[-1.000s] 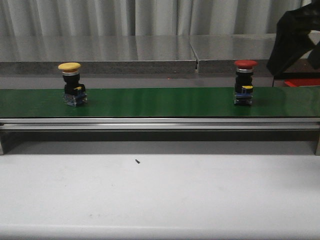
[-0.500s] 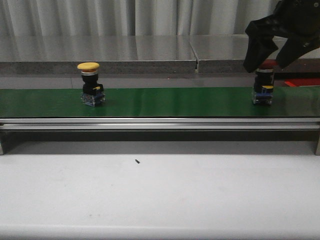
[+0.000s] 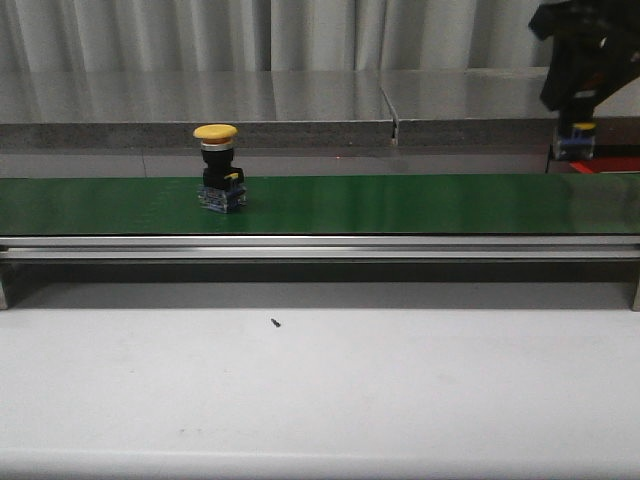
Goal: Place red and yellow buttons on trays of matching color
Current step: 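Lower the red button into the red tray and open the right gripper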
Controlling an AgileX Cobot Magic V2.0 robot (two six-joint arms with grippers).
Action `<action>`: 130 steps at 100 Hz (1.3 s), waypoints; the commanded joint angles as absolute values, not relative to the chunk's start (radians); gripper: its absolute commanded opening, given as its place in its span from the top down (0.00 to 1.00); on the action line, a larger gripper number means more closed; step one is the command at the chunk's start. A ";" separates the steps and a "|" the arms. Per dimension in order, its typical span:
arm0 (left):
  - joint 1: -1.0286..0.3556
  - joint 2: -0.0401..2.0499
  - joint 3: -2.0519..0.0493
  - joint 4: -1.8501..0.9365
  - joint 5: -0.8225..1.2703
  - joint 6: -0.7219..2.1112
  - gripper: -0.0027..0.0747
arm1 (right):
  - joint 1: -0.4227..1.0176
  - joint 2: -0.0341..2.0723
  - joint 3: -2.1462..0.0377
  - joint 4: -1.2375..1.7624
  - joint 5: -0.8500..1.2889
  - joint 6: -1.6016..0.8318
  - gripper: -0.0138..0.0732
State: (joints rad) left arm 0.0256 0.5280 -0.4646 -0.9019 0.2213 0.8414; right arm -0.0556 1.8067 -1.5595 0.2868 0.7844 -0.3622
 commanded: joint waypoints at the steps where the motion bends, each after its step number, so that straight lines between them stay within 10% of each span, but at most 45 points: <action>1: 0.019 0.527 -0.492 -0.924 0.172 0.840 0.99 | -0.124 1.782 -1.666 0.300 0.755 -0.361 0.62; 48: 0.019 0.527 -0.492 -0.924 0.172 0.840 0.99 | -0.331 2.193 -2.192 0.349 0.896 -0.352 0.62; 113: 0.019 0.527 -0.492 -0.924 0.172 0.840 0.99 | -0.347 2.342 -2.214 0.342 0.772 -0.342 0.61; 130: 0.019 0.527 -0.492 -0.924 0.172 0.840 0.99 | -0.348 2.333 -2.229 0.342 0.774 -0.342 0.34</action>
State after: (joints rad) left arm 0.0256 0.5280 -0.4646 -0.9019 0.2213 0.8414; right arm -0.3388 2.4134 -2.1841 0.3248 0.8154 -0.3442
